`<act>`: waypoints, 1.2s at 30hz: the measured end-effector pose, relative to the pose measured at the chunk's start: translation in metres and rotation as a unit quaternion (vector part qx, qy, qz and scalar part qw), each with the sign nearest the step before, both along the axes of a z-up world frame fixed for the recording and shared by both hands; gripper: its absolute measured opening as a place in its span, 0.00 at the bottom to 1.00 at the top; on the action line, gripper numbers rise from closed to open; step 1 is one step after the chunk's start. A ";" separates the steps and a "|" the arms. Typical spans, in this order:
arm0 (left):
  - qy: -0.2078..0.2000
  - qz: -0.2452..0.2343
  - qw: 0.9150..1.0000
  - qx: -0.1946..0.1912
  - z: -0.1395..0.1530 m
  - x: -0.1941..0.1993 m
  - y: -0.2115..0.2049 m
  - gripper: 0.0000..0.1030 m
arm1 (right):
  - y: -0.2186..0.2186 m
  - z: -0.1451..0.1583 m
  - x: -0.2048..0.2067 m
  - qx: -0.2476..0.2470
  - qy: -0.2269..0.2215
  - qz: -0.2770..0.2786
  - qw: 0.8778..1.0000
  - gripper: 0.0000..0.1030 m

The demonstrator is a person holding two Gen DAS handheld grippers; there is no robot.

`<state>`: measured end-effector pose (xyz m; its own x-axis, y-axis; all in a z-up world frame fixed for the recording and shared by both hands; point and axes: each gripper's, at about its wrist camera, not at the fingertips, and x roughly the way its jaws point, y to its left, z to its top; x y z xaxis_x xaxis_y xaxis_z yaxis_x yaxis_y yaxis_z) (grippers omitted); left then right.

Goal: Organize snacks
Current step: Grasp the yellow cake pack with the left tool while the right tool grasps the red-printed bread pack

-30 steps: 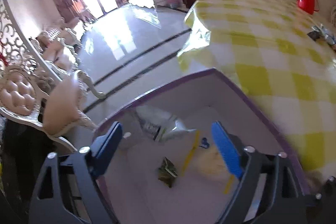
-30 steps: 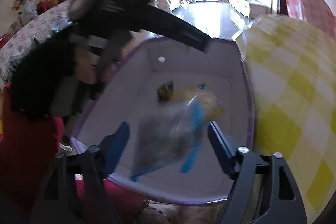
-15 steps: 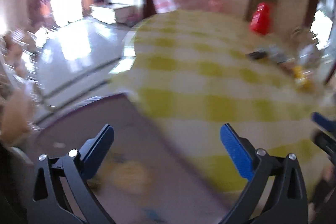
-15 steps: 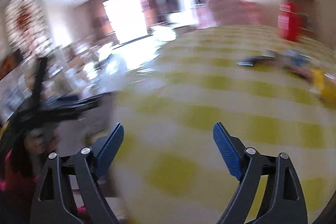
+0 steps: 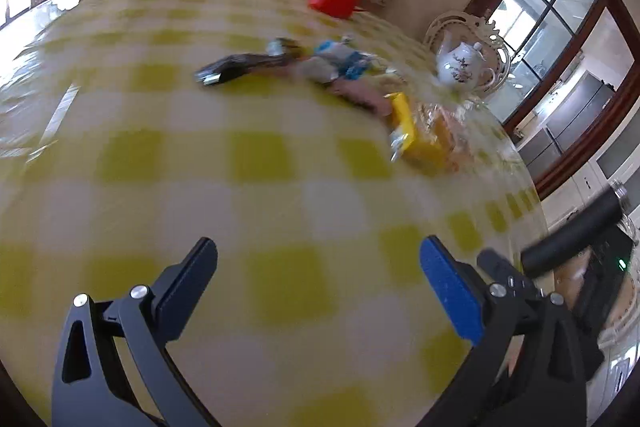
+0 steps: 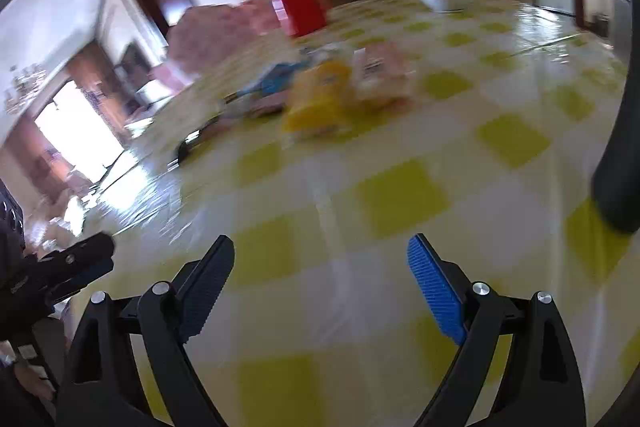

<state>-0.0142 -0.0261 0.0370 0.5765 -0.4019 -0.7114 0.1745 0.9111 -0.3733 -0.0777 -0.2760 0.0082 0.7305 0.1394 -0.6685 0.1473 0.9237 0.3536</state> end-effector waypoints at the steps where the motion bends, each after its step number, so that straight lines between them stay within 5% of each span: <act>1: -0.001 0.003 1.000 -0.004 -0.003 0.012 -0.009 0.98 | -0.004 -0.001 0.011 -0.003 0.008 -0.009 1.000 0.84; 9: -0.018 0.031 0.997 -0.068 -0.020 0.087 -0.048 0.98 | -0.061 0.009 0.101 -0.010 0.001 -0.108 0.994 0.85; 19: -0.007 0.015 0.998 -0.055 -0.025 0.105 -0.049 0.98 | -0.053 -0.019 0.204 -0.099 0.090 -0.049 0.990 0.84; 22: -0.002 -0.011 0.998 -0.066 -0.027 0.115 -0.062 0.98 | -0.055 -0.018 0.201 -0.101 0.080 -0.034 0.991 0.54; 27: -0.021 -0.057 0.996 -0.061 -0.024 0.123 -0.099 0.98 | -0.076 -0.014 0.185 -0.041 0.058 -0.044 0.997 0.49; 32: -0.014 -0.067 0.997 -0.023 -0.027 0.145 -0.140 0.98 | -0.093 -0.007 0.173 -0.008 0.041 -0.079 0.996 0.48; 36: 0.000 -0.056 0.997 0.060 -0.034 0.164 -0.171 0.98 | -0.099 -0.010 0.173 0.000 0.053 -0.090 0.995 0.48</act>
